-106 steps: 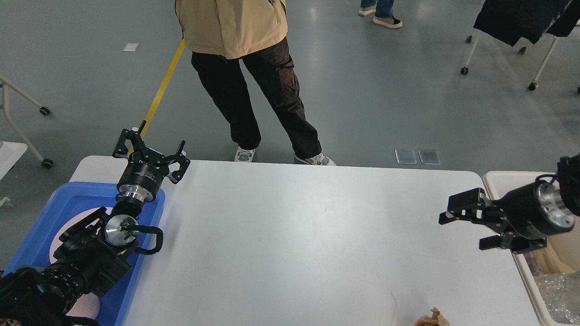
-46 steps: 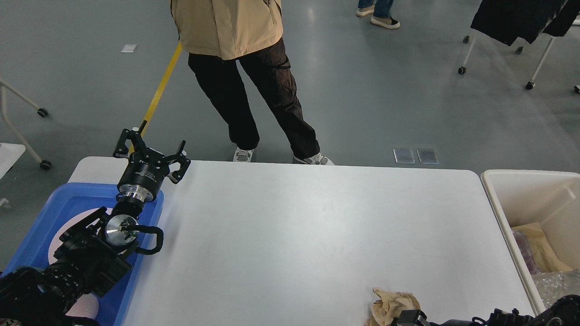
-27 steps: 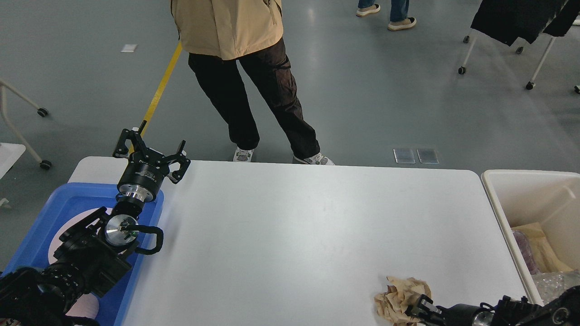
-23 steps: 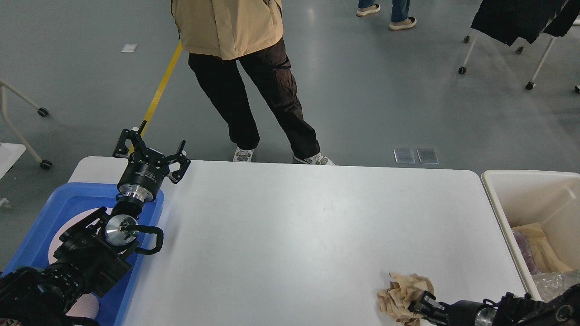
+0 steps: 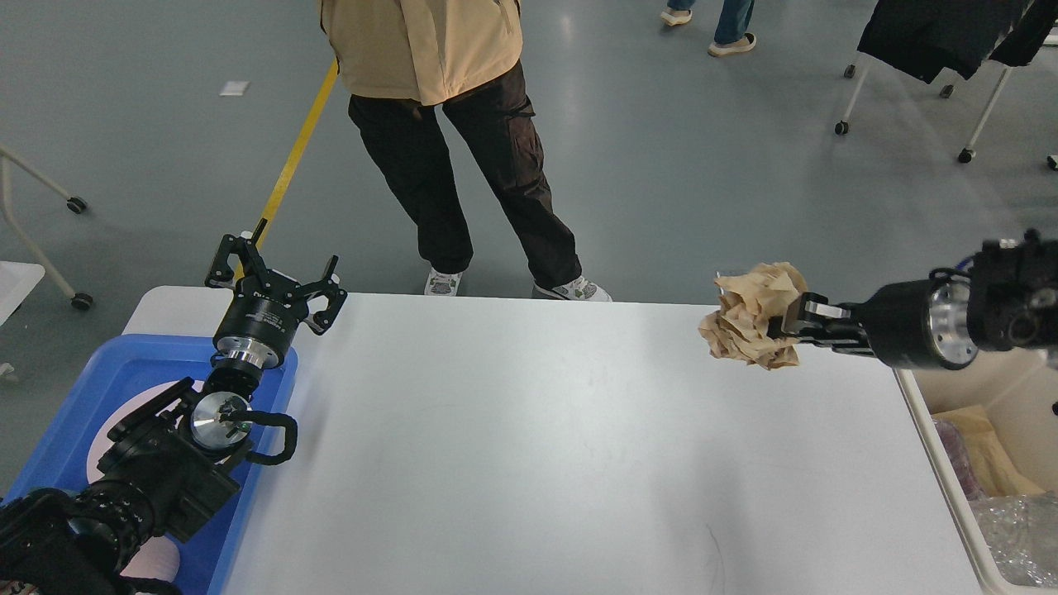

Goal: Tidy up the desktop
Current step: 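Grasp the paper cup, lift it and drop it into the bin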

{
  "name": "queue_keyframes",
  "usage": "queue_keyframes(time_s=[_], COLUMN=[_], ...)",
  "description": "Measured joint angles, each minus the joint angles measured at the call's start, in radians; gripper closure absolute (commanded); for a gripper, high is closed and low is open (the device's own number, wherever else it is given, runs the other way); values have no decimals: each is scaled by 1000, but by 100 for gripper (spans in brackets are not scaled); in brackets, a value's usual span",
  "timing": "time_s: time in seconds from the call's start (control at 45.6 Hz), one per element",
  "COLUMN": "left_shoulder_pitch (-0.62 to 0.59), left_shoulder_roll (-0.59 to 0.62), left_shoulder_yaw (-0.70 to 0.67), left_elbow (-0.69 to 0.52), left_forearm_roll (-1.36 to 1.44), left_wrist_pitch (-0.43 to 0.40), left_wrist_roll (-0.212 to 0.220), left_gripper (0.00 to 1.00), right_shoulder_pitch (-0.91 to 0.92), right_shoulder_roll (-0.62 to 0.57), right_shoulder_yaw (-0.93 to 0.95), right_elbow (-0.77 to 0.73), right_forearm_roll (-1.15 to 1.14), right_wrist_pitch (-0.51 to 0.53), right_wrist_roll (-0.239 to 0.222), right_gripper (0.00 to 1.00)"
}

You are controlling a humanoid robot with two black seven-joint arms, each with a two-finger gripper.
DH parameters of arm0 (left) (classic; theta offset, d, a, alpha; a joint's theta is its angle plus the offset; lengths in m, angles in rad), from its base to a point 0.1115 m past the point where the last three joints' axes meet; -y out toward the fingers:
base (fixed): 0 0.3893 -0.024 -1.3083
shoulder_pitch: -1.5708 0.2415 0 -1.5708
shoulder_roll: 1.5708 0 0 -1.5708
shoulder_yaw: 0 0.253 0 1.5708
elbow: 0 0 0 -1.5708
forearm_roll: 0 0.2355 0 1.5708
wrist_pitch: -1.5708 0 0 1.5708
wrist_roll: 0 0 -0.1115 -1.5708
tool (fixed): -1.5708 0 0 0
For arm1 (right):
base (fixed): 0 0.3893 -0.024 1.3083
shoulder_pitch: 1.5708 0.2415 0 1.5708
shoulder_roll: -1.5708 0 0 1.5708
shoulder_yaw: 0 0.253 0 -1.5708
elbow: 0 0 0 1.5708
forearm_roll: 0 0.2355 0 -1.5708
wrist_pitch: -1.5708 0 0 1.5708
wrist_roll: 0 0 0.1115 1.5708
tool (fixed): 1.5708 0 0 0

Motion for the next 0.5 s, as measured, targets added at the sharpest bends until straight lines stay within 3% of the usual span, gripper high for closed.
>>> queue_keyframes(time_s=[0.132,0.263,0.395,0.504], left_shoulder_pitch=[0,0,0,0], left_shoulder_roll=[-2,-2,-3,-3], left_shoulder_yaw=[0,0,0,0], left_elbow=[0,0,0,0], left_forearm_roll=[0,0,0,0], left_wrist_pitch=[0,0,0,0], left_wrist_roll=[0,0,0,0], left_gripper=[1,1,1,1], right_shoulder_pitch=[112,110,-32,-246], right_shoulder_roll=[101,122,90,65], right_shoulder_yaw=[5,0,-51,-93], right_elbow=[9,-5,-106,-320], right_forearm_roll=[9,14,15,18], right_wrist_pitch=[47,44,31,-9], right_wrist_roll=[-3,-12,-15,-16], right_gripper=[100,100,100,100])
